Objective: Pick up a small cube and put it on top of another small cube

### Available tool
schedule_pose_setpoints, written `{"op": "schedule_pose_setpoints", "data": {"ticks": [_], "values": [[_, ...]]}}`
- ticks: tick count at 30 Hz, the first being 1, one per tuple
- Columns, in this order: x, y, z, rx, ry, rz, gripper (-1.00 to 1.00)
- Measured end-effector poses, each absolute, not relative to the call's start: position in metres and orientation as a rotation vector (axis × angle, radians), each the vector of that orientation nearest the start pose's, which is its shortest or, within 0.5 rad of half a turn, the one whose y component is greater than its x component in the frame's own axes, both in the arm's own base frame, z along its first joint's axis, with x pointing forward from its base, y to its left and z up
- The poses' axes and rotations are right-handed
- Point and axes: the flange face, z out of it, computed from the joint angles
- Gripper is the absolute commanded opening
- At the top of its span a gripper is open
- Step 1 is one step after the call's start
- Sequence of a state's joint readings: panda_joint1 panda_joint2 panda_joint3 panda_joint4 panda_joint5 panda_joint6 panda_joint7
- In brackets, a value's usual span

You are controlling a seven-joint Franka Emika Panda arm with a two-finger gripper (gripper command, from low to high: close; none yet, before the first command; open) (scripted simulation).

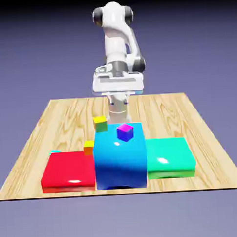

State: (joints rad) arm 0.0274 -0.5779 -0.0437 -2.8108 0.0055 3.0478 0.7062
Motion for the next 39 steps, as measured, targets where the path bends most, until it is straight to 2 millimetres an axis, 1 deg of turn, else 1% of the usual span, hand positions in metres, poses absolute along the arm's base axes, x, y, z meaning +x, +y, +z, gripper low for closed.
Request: {"op": "schedule_pose_setpoints", "data": {"ticks": [5,10,15,19,23,28,34,39], "values": [[0.381,-0.057,0.474,-2.404,0.938,-1.132,0.0],[0.371,-0.106,0.476,-2.347,0.943,-1.199,0.0],[0.357,-0.154,0.469,-2.299,0.961,-1.256,0.0],[0.345,-0.191,0.456,-2.268,0.984,-1.292,0.0],[0.331,-0.225,0.436,-2.246,1.014,-1.318,0.0],[0.311,-0.262,0.404,-2.232,1.059,-1.334,0.0],[0.286,-0.297,0.354,-2.237,1.12,-1.324,0.0],[0.263,-0.316,0.305,-2.261,1.172,-1.288,0.0]]}}
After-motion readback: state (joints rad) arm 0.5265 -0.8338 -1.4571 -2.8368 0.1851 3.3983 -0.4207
